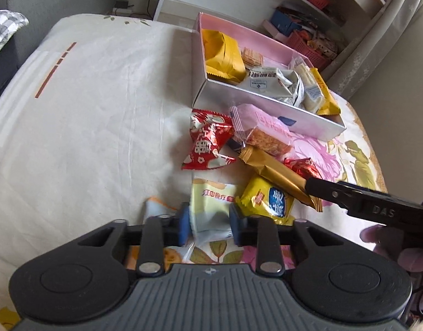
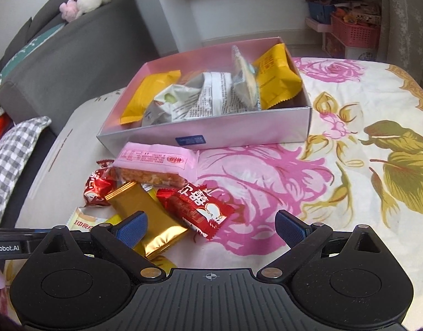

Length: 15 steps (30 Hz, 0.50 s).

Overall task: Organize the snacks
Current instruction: 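Move left gripper to white printed packet while right approaches red candy packet, then close left gripper on white printed packet while right gripper closes on red candy packet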

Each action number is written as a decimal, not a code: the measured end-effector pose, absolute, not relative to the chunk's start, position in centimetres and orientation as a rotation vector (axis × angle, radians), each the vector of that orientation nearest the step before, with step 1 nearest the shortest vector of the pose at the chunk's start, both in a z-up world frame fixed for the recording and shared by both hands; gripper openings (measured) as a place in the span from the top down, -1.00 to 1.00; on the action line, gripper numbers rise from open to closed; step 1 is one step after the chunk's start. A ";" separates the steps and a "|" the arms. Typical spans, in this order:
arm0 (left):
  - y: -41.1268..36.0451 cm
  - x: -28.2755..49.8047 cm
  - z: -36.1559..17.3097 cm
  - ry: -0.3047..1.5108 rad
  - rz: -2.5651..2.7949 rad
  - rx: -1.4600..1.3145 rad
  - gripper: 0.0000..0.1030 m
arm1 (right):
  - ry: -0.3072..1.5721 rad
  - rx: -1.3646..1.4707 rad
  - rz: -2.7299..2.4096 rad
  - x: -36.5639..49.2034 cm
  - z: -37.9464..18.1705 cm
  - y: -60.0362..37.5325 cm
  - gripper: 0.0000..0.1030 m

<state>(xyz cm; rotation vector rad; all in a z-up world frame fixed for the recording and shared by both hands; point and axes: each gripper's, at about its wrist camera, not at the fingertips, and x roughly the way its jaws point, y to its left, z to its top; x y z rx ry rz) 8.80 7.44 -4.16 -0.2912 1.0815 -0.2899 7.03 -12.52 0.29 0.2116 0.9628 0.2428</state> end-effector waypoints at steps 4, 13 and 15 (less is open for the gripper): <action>7.3 8.6 -4.0 1.079 -0.285 -0.273 0.67 | 0.927 0.192 0.233 7.4 0.1 -12.3 -0.90; 6.7 7.3 -3.9 1.099 -0.339 -0.225 0.71 | 0.881 0.247 0.262 7.5 -0.6 -11.9 0.05; 6.8 6.9 -3.9 1.105 -0.355 -0.223 0.71 | 0.864 0.191 0.266 7.0 -0.4 -11.4 0.09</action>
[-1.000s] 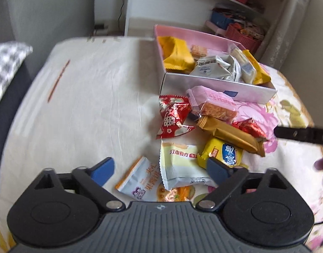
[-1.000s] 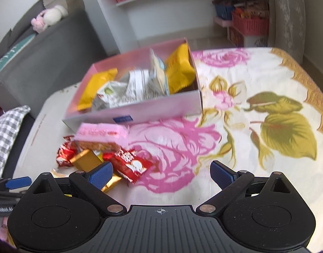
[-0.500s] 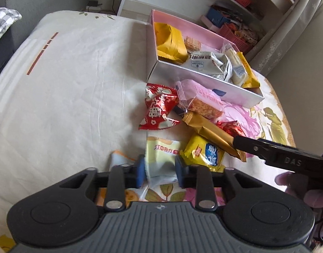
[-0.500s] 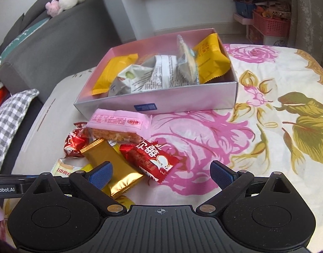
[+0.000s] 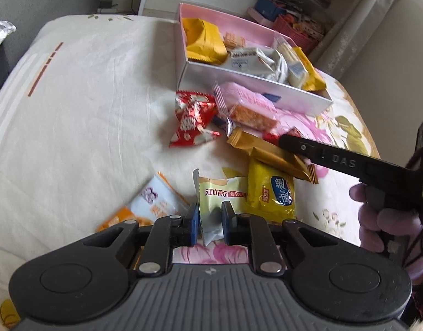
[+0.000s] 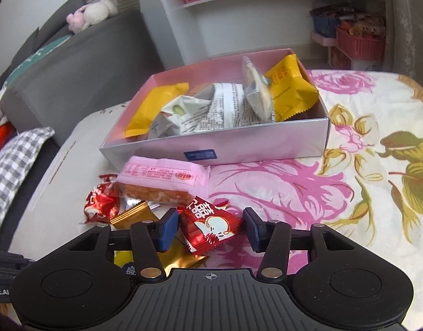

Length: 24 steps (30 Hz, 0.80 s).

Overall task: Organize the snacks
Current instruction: 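Close left gripper on white printed packet while right gripper closes on red candy packet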

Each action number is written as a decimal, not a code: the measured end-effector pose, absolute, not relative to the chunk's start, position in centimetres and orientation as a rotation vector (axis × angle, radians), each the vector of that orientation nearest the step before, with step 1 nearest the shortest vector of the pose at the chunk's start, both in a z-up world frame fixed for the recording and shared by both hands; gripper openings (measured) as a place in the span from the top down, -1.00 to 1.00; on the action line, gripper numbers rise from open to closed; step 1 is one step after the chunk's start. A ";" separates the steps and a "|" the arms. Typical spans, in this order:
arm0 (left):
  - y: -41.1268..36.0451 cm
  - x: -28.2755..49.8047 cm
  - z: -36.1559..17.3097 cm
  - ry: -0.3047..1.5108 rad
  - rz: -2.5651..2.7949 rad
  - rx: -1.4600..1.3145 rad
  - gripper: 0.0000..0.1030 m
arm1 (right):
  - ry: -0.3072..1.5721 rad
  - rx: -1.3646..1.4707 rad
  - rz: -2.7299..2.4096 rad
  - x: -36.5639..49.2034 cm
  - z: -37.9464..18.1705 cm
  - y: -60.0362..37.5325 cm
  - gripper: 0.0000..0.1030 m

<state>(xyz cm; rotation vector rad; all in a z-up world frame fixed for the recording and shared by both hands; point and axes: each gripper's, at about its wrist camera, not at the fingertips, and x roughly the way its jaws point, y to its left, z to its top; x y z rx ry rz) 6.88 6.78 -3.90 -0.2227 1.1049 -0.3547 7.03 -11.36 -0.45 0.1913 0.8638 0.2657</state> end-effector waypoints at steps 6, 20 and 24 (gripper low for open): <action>7.0 5.8 -3.9 1.128 -0.397 -0.205 0.71 | 0.853 0.148 0.305 5.7 0.0 -12.3 0.17; 6.7 4.3 -3.7 1.147 -0.459 -0.023 0.61 | 0.955 0.120 0.261 4.1 0.9 -16.2 0.17; 6.3 3.9 -3.4 1.117 -0.490 0.066 0.36 | 0.998 0.089 0.268 3.3 1.3 -16.2 0.11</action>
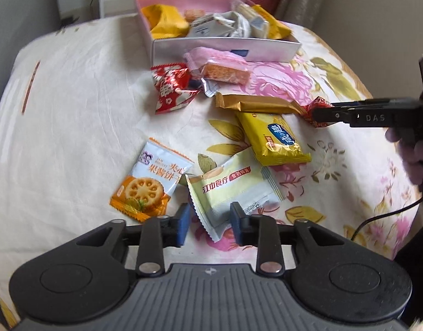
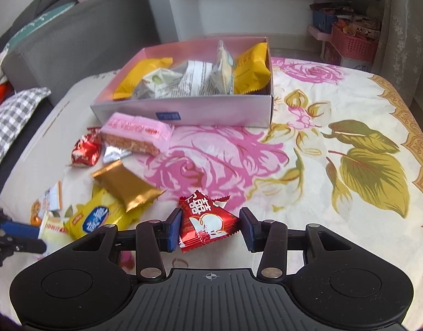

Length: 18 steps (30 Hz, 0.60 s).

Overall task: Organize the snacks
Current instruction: 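Close left gripper on white printed packet while right gripper closes on red candy packet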

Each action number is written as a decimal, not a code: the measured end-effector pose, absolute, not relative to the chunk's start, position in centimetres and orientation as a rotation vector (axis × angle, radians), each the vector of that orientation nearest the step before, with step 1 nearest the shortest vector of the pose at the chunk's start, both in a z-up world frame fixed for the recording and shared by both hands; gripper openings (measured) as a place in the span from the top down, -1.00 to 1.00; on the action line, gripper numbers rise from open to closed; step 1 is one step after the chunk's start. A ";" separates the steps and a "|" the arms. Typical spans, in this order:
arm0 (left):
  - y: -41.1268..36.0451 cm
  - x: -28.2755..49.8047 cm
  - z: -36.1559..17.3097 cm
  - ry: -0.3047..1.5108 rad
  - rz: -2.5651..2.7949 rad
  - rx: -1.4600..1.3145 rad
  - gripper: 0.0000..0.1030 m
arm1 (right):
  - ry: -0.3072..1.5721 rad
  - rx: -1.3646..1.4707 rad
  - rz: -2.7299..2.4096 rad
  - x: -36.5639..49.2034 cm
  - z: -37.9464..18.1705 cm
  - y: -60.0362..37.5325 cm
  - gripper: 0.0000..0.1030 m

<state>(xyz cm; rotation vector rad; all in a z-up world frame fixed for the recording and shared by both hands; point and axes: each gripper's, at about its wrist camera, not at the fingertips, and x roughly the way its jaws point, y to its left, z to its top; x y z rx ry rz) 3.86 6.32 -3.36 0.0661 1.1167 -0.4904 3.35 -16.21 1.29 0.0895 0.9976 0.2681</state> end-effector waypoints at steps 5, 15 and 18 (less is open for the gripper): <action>5.2 3.0 -2.4 1.014 -0.564 0.214 -0.31 | 1.008 0.094 0.317 2.9 1.8 -16.5 -0.02; 1.4 2.3 -4.0 0.904 -0.715 0.552 -0.56 | 1.066 0.123 0.328 3.2 1.9 -16.7 -0.33; 0.9 2.8 -4.9 0.914 -0.720 0.574 -0.56 | 1.103 0.103 0.319 3.1 1.1 -16.4 -0.33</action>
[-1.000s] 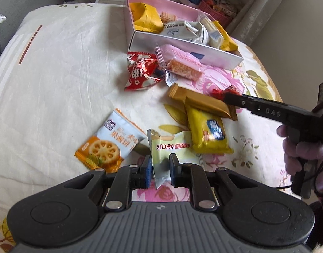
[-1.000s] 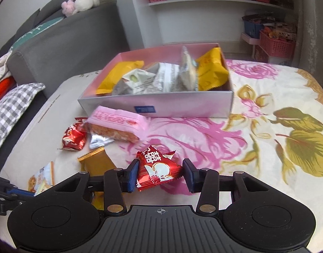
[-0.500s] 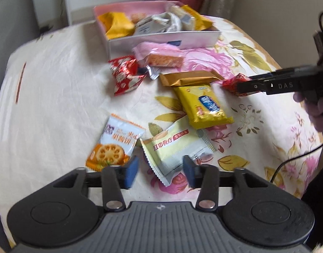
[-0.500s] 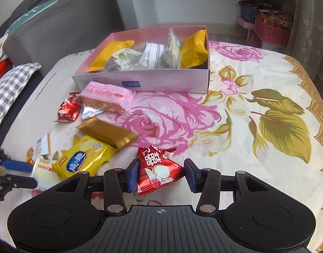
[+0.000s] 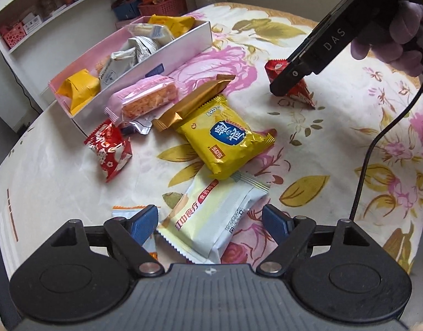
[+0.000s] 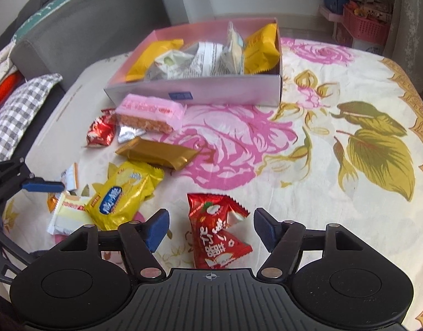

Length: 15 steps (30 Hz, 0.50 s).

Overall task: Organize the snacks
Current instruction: 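Close left gripper on white printed packet while right gripper closes on red candy packet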

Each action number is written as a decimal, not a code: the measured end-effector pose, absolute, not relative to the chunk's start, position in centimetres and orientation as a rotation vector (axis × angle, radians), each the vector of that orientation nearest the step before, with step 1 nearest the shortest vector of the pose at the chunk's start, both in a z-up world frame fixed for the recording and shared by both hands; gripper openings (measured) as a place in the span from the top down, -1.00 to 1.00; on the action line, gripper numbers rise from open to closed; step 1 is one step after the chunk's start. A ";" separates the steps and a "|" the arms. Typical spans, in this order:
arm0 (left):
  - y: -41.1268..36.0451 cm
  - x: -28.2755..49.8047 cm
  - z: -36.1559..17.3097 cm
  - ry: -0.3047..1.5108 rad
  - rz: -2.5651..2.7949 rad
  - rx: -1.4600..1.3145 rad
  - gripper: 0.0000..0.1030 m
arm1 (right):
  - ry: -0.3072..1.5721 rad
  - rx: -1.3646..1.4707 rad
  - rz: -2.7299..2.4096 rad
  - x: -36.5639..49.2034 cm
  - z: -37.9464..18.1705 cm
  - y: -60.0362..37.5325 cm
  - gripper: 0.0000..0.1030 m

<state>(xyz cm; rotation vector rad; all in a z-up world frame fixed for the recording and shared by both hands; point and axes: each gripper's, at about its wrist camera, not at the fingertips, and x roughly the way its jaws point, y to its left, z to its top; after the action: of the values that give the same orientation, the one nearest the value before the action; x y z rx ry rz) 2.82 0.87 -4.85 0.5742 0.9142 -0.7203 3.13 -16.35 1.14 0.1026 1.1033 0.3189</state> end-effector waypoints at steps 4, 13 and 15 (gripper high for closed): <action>0.7 3.6 -5.3 0.922 -0.721 0.551 -0.58 | 1.132 0.079 0.311 3.1 0.4 -15.9 -0.33; 0.8 3.7 -5.1 1.032 -0.695 0.406 0.10 | 1.111 0.012 0.303 2.8 0.3 -15.2 -0.28; 0.8 3.5 -5.0 1.043 -0.669 0.390 0.13 | 1.099 -0.015 0.299 2.7 0.4 -15.1 0.03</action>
<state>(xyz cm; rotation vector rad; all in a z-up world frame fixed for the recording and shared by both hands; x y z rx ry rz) 3.49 0.78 -5.01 0.3905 1.0432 -0.6685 2.67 -15.07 0.43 -0.0154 1.0995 0.2986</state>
